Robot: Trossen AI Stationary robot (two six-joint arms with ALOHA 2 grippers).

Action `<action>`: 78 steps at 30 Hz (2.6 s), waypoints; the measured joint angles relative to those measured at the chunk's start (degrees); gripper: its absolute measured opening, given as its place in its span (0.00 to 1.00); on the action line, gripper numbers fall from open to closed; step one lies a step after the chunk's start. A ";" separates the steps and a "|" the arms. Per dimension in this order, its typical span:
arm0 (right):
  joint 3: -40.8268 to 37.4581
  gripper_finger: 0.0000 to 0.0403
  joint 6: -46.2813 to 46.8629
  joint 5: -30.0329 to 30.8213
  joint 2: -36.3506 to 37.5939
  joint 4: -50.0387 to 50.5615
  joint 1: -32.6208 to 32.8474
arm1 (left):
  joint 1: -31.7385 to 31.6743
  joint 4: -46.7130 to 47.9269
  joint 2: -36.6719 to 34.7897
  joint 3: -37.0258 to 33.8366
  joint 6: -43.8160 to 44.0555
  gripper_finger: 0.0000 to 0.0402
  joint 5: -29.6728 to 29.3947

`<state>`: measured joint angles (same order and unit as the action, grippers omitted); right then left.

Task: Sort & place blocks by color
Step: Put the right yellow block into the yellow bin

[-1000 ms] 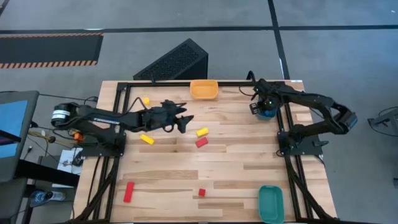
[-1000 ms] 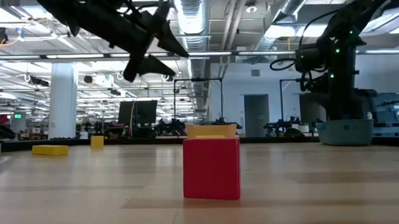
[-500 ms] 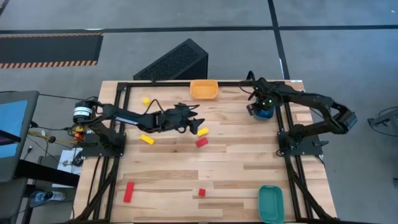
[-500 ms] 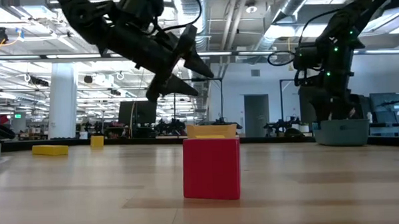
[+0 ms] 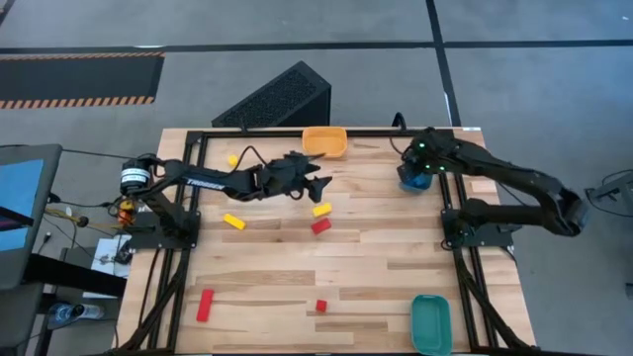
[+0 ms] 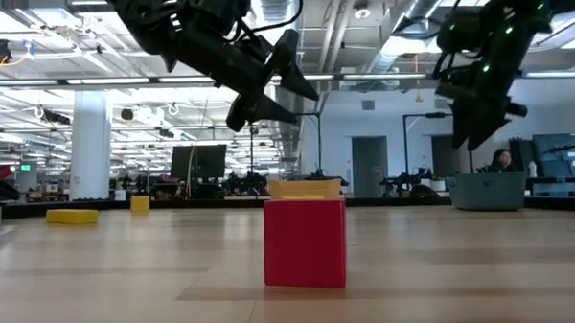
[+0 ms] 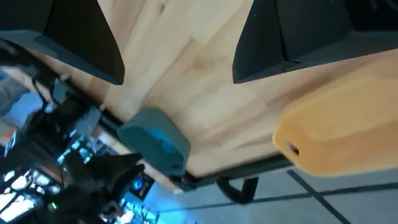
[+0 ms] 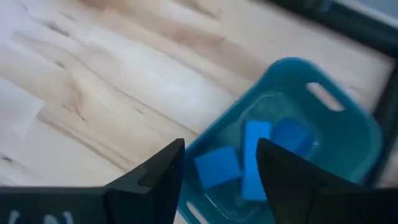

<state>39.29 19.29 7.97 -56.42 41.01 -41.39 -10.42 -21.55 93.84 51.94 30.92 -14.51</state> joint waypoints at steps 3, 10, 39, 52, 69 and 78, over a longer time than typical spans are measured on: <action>-0.03 0.54 -0.31 1.96 4.53 0.08 -0.36 | -0.67 0.43 -0.02 1.92 -0.02 0.72 0.80; -5.63 0.54 -1.21 -2.13 10.18 -13.76 -2.14 | 1.63 7.61 -0.02 10.83 -6.73 0.72 1.02; -9.05 0.36 32.67 -3.88 5.01 -34.96 31.09 | 9.58 38.63 3.56 15.34 -11.57 0.72 6.38; -6.99 0.10 51.82 30.46 2.12 -37.89 60.86 | 8.21 39.91 11.48 15.91 -26.55 0.72 15.97; 14.38 0.02 65.86 26.83 -21.86 -11.30 63.24 | 3.15 60.66 11.43 31.61 -43.45 0.72 17.45; 20.45 0.04 41.54 16.68 -31.31 -21.00 55.83 | 2.93 75.74 5.66 36.05 -44.43 0.72 6.28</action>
<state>59.74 60.83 24.65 -87.73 20.02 14.44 -7.49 54.18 99.51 87.99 -13.51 -8.23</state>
